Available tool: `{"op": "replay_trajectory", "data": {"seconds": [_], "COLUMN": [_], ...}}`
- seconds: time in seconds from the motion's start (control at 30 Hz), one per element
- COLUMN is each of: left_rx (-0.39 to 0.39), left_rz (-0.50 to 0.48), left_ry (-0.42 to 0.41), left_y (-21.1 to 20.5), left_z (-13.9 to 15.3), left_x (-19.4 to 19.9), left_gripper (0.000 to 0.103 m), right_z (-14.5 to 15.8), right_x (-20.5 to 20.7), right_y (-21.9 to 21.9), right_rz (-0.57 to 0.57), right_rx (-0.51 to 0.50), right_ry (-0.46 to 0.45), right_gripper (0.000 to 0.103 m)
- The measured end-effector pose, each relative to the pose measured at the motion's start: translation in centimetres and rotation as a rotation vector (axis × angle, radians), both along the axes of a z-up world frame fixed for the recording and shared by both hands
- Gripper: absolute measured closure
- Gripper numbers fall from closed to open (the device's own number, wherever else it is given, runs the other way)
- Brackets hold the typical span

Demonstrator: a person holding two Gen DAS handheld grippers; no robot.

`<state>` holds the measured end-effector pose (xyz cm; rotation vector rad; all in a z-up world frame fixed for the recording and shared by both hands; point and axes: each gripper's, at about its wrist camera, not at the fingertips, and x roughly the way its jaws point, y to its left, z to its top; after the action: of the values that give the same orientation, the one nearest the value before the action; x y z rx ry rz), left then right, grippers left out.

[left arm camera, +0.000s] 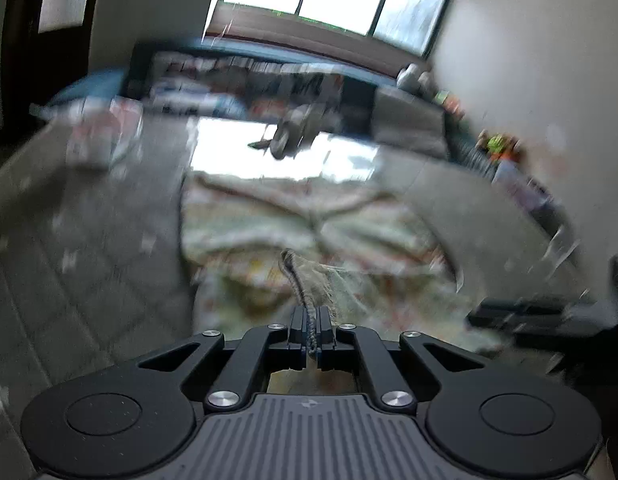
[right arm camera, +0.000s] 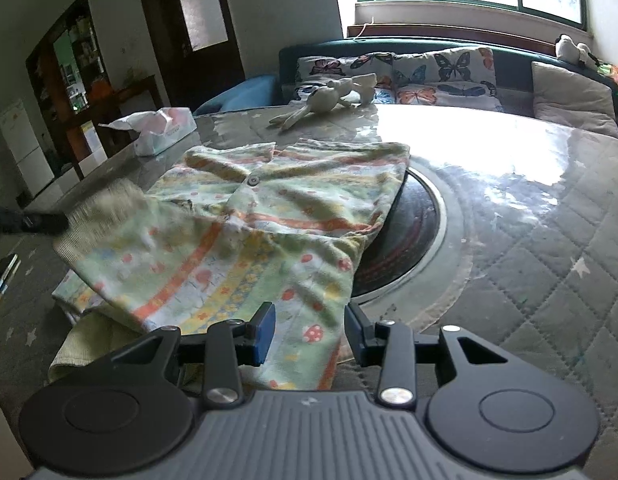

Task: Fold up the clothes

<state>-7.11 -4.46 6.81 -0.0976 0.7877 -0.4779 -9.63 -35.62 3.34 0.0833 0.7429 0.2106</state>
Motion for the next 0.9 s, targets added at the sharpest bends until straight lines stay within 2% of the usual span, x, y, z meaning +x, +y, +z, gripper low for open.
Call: {"op": "replay_trajectory", "data": {"seconds": [0.13,0.23,0.4,0.47,0.63,0.73,0.8,0.87,0.9], "left_rx": [0.044,0.044,-0.007,-0.013,0.054,0.056,0.055,0.057,0.057], "left_rz": [0.049,0.068,-0.014,-0.060,-0.100,-0.095,-0.095,-0.106,-0.114], "left_ry": [0.045,0.013,-0.039,-0.024,-0.006,-0.016,-0.018,-0.032,-0.040], "left_y": [0.5,0.8,-0.9,-2.2,-4.2,-3.8,-3.4,-3.2,-3.1], "left_z": [-1.9,-1.5,-1.0,-1.7,-4.1,-4.3,-3.9,-3.5,-3.2], "left_x": [0.8,0.9,1.7,2.4,3.8,3.9,3.6,2.8,2.4], "left_gripper": [0.094,0.093,0.093,0.093,0.093,0.093,0.089,0.076,0.075], "right_z": [0.2,0.5,0.5,0.2,-1.2,-1.4,-1.2,-0.5,-0.3], "right_x": [0.3,0.9,2.9,3.8,5.6,5.4,4.9,3.7,3.1], "right_y": [0.6,0.9,1.6,1.9,2.2,2.1,2.2,2.6,2.8], "right_rz": [0.020,0.031,0.051,0.060,0.058,0.054,0.057,0.092,0.106], "right_rx": [-0.022,-0.036,-0.048,-0.056,-0.081,-0.086,-0.091,-0.095,-0.097], "right_ry": [-0.010,-0.023,-0.027,-0.023,0.012,0.022,0.022,0.012,0.009], "right_gripper": [0.065,0.065,0.065,0.065,0.065,0.065,0.065,0.065,0.065]}}
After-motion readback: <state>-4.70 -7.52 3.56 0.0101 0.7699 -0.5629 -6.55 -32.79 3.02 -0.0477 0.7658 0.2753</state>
